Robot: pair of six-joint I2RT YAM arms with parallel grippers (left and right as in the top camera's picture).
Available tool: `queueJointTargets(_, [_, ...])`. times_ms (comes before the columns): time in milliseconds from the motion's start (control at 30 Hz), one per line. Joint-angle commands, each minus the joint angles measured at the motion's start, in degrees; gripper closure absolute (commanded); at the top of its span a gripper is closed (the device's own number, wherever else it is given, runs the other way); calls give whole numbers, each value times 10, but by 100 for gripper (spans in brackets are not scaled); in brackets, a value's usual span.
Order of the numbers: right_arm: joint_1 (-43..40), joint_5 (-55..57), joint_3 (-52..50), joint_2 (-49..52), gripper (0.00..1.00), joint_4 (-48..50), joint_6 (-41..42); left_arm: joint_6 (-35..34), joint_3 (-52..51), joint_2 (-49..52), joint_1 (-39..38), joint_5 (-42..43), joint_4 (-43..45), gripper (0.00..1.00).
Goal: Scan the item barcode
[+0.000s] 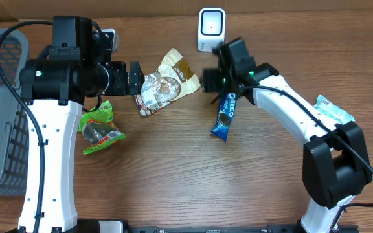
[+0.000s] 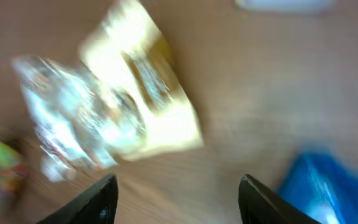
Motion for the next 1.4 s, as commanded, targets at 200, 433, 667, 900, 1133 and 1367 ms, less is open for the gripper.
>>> queueJointTargets(200, [6,-60,10,101,37,200,26,-6,-2,2,0,-1,0,0])
queueJointTargets(433, [12,-87,10,164,37,282,150,-6,-2,2,0,-1,0,0])
queueJointTargets(667, [44,-100,10,198,39,299,200,-6,-2,2,0,-1,0,0])
queueJointTargets(900, [83,-153,10,198,47,263,198,-6,-2,2,0,-1,0,0])
queueJointTargets(1133, [48,-231,11,163,55,227,198,-6,-2,2,0,-1,0,0])
queueJointTargets(1367, [-50,-243,11,48,46,6,142,-6,-2,2,0,-1,0,0])
